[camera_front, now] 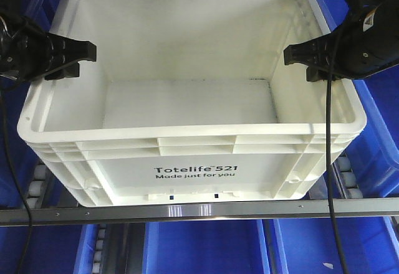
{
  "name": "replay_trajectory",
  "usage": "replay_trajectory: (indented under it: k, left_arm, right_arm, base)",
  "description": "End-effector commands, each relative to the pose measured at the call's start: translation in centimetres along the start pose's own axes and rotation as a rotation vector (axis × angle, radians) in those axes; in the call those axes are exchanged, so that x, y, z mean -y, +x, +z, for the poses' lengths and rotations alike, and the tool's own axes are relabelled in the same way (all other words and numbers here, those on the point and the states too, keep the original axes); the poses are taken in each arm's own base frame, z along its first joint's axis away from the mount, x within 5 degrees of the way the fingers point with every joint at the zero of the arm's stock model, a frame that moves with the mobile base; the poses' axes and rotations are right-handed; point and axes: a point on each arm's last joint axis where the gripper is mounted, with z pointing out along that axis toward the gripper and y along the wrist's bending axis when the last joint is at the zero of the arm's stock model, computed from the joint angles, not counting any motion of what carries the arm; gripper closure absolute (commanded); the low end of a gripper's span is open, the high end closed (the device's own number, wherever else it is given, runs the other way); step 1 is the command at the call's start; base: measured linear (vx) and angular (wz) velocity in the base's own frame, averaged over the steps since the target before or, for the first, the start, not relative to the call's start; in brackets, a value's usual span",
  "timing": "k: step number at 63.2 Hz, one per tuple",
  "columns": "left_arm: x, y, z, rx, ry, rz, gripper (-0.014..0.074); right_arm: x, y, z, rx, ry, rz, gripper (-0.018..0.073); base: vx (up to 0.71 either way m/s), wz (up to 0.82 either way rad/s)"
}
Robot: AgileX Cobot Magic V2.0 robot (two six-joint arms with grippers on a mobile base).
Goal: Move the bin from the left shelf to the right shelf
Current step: 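Align the held crate over the empty roller shelf slot, then lower the crate onto the rollers and open both grippers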
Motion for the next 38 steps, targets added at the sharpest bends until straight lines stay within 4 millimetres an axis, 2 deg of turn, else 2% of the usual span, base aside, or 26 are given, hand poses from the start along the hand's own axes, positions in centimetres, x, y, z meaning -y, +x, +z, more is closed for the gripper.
replay_trajectory:
  k: [1,12,38]
  left_arm:
    - [0.2,-2.0,-3.1,0.214,0.024,0.059,0.0461]
    - [0.4,-2.6,-1.8,0.238,0.032,0.061,0.0461]
    - [0.5,-3.4,3.6,0.242,0.012,0.094,0.0461]
  right_arm:
    - [1.1,-2.4,-2.1,0.239,0.064,-0.050,0.0460]
    - [1.1,-2.8,-0.3,0.236,0.084,-0.078,0.0460]
    - [0.4,-3.5,3.9,0.231,0.069,-0.102,0.0460]
  base:
    - [0.00,0.00]
    - [0.00,0.00]
    - [0.00,0.00]
